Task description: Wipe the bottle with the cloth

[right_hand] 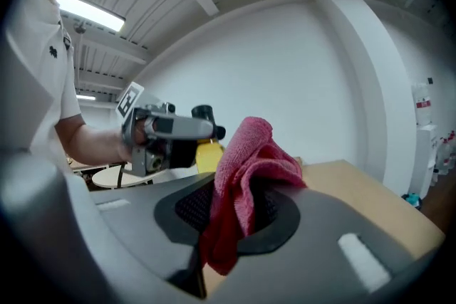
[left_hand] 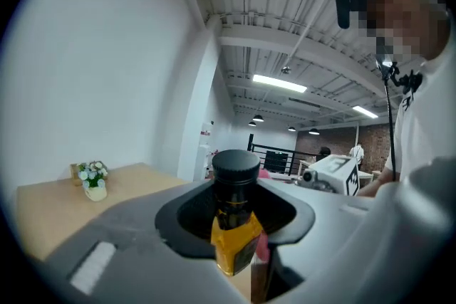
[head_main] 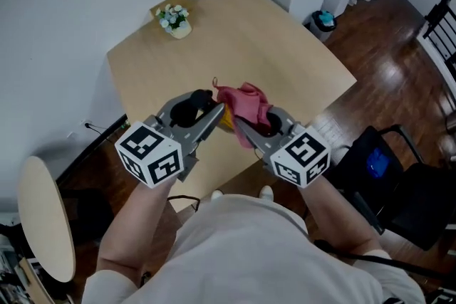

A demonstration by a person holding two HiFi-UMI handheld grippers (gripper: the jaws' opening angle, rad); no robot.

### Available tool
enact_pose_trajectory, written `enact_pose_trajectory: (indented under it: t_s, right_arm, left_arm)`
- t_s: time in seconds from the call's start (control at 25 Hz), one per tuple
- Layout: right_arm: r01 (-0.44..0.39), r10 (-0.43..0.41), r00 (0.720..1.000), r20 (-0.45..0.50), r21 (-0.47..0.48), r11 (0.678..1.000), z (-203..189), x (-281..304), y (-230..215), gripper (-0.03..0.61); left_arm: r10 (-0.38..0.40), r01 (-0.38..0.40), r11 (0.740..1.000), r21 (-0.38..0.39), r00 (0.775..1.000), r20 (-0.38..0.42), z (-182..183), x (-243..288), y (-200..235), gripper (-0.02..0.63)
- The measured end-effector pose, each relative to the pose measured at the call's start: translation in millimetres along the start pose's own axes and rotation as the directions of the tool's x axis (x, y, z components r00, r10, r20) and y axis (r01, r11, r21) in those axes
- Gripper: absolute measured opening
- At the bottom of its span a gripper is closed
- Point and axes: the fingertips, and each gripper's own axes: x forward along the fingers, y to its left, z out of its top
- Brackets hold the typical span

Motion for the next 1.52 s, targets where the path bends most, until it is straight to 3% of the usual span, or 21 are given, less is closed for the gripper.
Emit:
enact_pose_trajectory:
  t_s: [0.24,0.36,0.48,0.64,0.76,1.0,1.24,1.52]
  right_arm:
    - [0.063,-0.059,0.992,-0.109,0.039,0.997,-72.3,-13.1,-27.2,0.075]
    - [0.084,-0.077,0.989,-0.129,0.051,0.995,-87.2,-25.3,-33.1,0.075]
    - [0.062,-0.062,0.996,-0.062,0.008,0.998,-54.1,-42.6,-17.8,0.075]
    - [-0.046,0.051,0.998,0.041,-0.127,0.991,8.9,-47.8,26.7,0.075]
    - [-0.103,0.111,0.993,0.045,-0.152,0.983,23.0,-39.0,49.5,0.075]
    - [-0.087,0.087,0.996,-0.001,-0.045,0.995,-27.3,-14.2,32.1,0.075]
    - [-0.039,0.038,0.99,-0.139,-0.002,0.999,-99.6,-13.6,6.3,0.075]
    - [0.023,-0.02,0.986,-0.166,0.017,1.0,-106.8,-35.0,-25.6,0.075]
  left_arm:
    - [0.019,-0.019,1.0,-0.012,0.999,0.03,25.8,0.0,-1.4,0.15]
    - [0.039,-0.039,0.999,-0.015,0.999,0.03,28.9,3.1,-0.8,0.15]
    - [0.05,-0.05,0.999,-0.008,0.999,0.013,25.1,10.7,3.9,0.15]
    - [0.062,-0.063,0.998,-0.025,0.998,-0.011,13.5,22.3,8.2,0.15]
    - [0.057,-0.057,0.997,-0.045,0.998,-0.013,10.1,31.3,3.2,0.15]
    - [0.052,-0.051,0.996,-0.067,0.998,0.016,20.4,33.7,-6.5,0.15]
    - [0.073,-0.07,0.996,-0.056,0.996,0.042,31.6,21.3,-3.0,0.15]
    - [0.077,-0.076,0.997,-0.031,0.997,0.029,29.2,12.8,0.0,0.15]
